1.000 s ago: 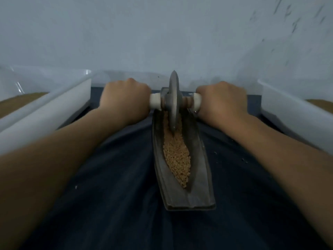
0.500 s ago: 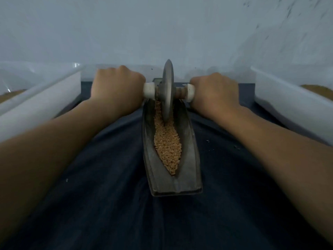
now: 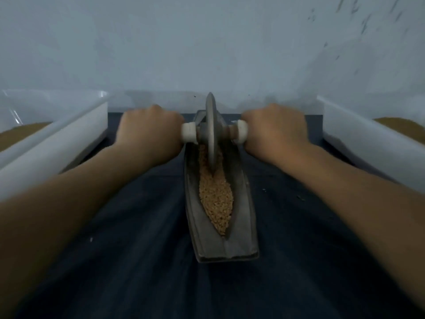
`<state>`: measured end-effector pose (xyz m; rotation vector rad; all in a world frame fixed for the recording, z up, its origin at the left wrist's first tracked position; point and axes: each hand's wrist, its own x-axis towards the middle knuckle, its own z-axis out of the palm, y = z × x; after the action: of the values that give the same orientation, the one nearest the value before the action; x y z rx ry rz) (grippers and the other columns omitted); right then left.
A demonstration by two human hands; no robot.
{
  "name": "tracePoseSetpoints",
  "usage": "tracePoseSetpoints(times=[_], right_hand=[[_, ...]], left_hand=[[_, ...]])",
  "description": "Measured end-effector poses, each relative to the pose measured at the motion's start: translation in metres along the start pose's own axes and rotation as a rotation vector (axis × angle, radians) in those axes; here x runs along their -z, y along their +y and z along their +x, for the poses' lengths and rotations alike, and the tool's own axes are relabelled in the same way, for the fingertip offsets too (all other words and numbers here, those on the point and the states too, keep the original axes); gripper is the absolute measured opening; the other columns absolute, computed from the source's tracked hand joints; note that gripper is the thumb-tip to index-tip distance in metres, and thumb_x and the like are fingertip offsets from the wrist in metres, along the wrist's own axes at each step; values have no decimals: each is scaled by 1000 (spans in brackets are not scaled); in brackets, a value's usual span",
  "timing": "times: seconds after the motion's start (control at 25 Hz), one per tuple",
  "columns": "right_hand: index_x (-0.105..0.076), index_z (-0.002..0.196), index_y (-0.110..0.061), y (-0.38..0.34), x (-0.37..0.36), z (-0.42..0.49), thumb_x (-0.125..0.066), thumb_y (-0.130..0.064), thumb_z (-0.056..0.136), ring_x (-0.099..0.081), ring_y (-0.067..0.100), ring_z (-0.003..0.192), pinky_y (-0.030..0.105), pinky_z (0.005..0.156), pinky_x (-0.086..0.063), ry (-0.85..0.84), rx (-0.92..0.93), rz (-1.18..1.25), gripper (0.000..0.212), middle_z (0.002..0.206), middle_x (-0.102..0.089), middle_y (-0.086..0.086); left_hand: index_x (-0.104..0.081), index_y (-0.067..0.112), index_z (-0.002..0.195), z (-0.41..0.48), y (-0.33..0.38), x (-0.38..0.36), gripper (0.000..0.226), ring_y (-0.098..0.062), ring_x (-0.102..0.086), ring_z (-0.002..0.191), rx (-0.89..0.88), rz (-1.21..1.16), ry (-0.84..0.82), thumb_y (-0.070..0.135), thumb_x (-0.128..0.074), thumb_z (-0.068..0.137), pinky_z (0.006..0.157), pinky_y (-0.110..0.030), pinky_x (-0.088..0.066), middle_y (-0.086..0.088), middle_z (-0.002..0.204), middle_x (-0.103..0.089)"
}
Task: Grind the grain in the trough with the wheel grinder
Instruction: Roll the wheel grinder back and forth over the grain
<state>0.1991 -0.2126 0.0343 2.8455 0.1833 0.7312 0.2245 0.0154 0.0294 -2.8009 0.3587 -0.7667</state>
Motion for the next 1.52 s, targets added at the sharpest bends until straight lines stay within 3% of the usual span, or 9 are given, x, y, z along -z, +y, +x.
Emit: tracePoseSetpoints(times=[0.12, 0.2, 0.36, 0.64, 0.92, 1.08, 1.2, 1.4, 1.52], right_hand=[[-69, 99, -28, -1, 7, 24, -66, -30, 88, -62, 28, 86, 32, 65, -41, -104, -40, 50, 12, 93, -63, 3], [-64, 86, -32, 7, 12, -2, -63, -34, 84, -58, 22, 69, 27, 54, -37, -67, 88, 20, 3, 78, -61, -5], [-42, 61, -31, 15, 12, -44, -46, -43, 60, -15, 2, 40, 13, 48, -8, 193, 168, -93, 12, 45, -22, -14], [-65, 93, -28, -1, -4, 18, -69, -38, 88, -58, 25, 77, 29, 60, -39, -98, -68, 63, 13, 87, -62, 1], [-39, 57, -36, 23, 5, -40, -51, -45, 60, -20, 3, 38, 17, 39, -30, 163, 236, -16, 15, 45, -25, -17], [-66, 82, -29, 0, -1, 5, -69, -42, 81, -50, 22, 60, 26, 54, -36, -9, -25, -4, 13, 75, -59, 0], [-67, 90, -29, -1, 3, 14, -68, -42, 84, -52, 23, 68, 28, 57, -38, -82, -34, 28, 15, 82, -60, 1], [-44, 68, -38, 22, -4, -47, -49, -43, 62, -37, 12, 41, 26, 42, -39, 110, 173, 48, 9, 47, -36, -14], [-54, 70, -34, 11, -9, -20, -64, -41, 72, -37, 15, 47, 22, 46, -32, 79, 21, 14, 13, 55, -42, -9]], left_hand=[[-66, 25, 100, 20, 4, 4, 17, -27, -61, 80, 26, -68, -135, 36, -56, 90, 64, -35, -43, -2, 88, -58], [-63, 32, 89, -8, -2, 9, 12, -22, -55, 67, -41, -83, -127, 42, -58, 84, 58, -32, -40, 6, 74, -51], [-50, 36, 65, -48, -16, 9, 18, -15, -42, 44, -181, -35, 89, 54, -51, 66, 45, -18, -23, 14, 54, -40], [-67, 22, 100, 20, 13, 3, 15, -32, -62, 79, 29, 62, -6, 30, -57, 92, 62, -36, -38, -8, 89, -61], [-55, 35, 66, -45, -13, 14, 13, -9, -26, 39, -181, -23, 129, 48, -56, 65, 46, -14, -18, 12, 51, -39], [-68, 25, 99, 5, 9, 2, 18, -27, -54, 69, 10, 1, -27, 36, -60, 88, 59, -34, -39, -4, 82, -55], [-67, 22, 105, 17, 8, 9, 22, -34, -63, 86, 0, -26, -112, 34, -59, 89, 67, -37, -43, -8, 95, -61], [-53, 31, 64, -39, -6, 20, 17, -14, -29, 40, -192, 19, 85, 44, -63, 65, 44, -16, -20, 11, 53, -30], [-65, 29, 81, -15, 4, 10, 5, -24, -46, 51, -133, 93, 71, 33, -64, 78, 47, -27, -29, 3, 62, -40]])
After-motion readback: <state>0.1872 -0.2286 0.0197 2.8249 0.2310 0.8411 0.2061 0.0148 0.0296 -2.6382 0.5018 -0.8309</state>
